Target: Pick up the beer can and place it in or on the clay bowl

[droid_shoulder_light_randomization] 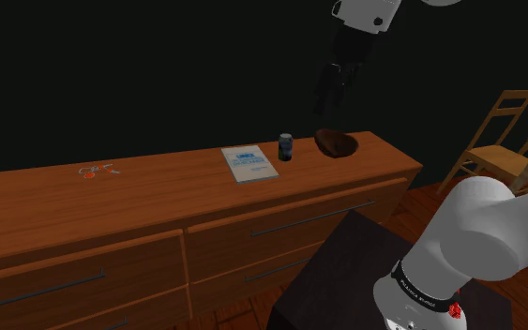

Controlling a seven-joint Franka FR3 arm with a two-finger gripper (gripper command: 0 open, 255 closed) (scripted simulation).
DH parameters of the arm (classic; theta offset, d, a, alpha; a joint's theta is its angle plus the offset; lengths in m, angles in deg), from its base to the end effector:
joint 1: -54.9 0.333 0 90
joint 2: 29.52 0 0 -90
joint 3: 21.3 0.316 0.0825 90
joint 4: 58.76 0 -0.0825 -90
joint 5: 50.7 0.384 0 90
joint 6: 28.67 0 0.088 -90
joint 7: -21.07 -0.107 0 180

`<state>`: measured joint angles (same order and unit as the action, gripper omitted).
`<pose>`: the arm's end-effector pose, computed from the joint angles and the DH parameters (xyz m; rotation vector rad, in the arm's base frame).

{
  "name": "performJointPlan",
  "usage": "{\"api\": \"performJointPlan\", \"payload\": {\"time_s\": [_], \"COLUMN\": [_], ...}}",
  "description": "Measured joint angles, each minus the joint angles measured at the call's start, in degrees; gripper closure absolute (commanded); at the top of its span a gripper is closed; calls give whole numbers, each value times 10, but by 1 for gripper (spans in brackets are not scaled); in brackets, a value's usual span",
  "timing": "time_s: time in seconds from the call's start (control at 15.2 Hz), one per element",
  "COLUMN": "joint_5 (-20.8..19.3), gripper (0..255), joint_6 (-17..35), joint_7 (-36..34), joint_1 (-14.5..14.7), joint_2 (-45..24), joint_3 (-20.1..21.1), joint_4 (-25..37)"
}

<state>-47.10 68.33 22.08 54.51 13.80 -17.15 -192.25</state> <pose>0.3267 0.0345 0.6042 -3.1199 -0.0976 -0.1839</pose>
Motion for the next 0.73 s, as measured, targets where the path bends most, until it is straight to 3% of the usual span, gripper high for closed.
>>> {"api": "performJointPlan", "payload": {"time_s": [0.33,0.73], "joint_5": [-13,-34], "gripper": [0,0], "joint_6": [31,91], "joint_7": [24,71], "joint_1": [-10,-28], "joint_2": [-50,-163], "joint_3": [-19,-55], "joint_4": [5,31]}}
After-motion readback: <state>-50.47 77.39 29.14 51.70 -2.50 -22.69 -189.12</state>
